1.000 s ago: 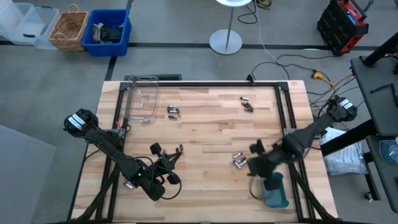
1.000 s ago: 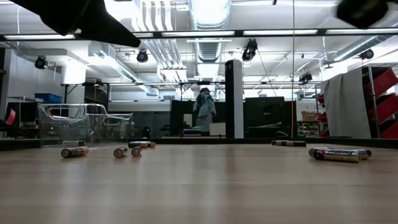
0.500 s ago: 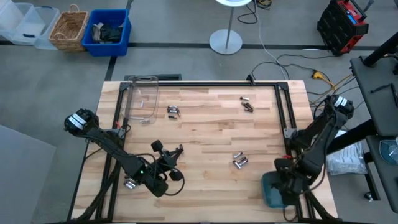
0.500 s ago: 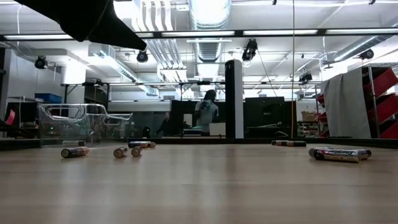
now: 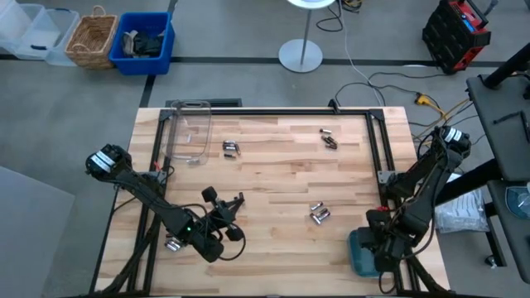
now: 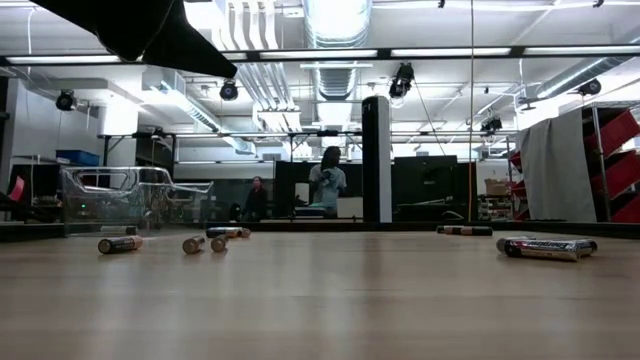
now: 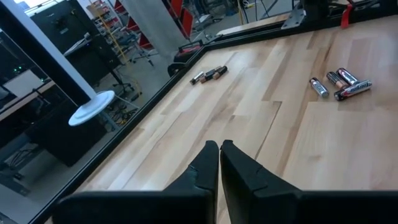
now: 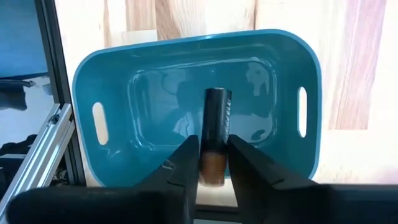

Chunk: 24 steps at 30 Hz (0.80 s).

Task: Sort batteries
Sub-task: Put the copper and black battery into the blue bin

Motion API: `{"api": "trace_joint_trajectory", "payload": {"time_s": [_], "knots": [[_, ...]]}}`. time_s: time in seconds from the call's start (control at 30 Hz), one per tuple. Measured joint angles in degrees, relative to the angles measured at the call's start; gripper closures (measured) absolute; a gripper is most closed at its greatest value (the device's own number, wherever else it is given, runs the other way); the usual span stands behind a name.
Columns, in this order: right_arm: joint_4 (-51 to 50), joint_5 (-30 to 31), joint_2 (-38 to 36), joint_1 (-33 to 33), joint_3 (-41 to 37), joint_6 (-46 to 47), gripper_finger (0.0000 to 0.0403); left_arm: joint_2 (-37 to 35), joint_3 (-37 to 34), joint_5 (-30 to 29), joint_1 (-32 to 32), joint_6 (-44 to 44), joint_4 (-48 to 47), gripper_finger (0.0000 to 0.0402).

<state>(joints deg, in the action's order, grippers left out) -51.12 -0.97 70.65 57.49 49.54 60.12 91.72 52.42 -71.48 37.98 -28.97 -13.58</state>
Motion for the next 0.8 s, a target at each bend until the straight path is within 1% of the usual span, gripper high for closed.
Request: {"api": "trace_joint_trajectory", "payload": {"time_s": [0.13, 0.47, 0.6, 0.7, 0.8], "knots": [[0.03, 0.04, 0.00, -0.01, 0.00, 0.00, 0.0324, 0.00, 0.00, 0.04, 0.00, 0.00, 0.02, 0.0402], [0.88, 0.29, -0.78, -0.25, 0.18, -0.06, 0.0377, 0.00, 0.00, 0.49, 0.07, 0.00, 1.57, 0.0402], [1.00, 2.96, -0.81, -1.44, 2.36, -1.30, 0.0392, 0.00, 0.71, 3.18, 0.07, 0.00, 2.25, 0.0402], [0.90, 6.74, -0.81, -3.31, 4.40, -3.75, 0.0392, 0.00, 2.81, 5.80, 0.09, 0.49, 2.19, 0.0402], [0.88, 11.11, -0.81, -6.01, 6.73, -7.23, 0.0391, 0.00, 5.80, 10.05, 0.11, 3.20, 1.90, 0.0402]]}}
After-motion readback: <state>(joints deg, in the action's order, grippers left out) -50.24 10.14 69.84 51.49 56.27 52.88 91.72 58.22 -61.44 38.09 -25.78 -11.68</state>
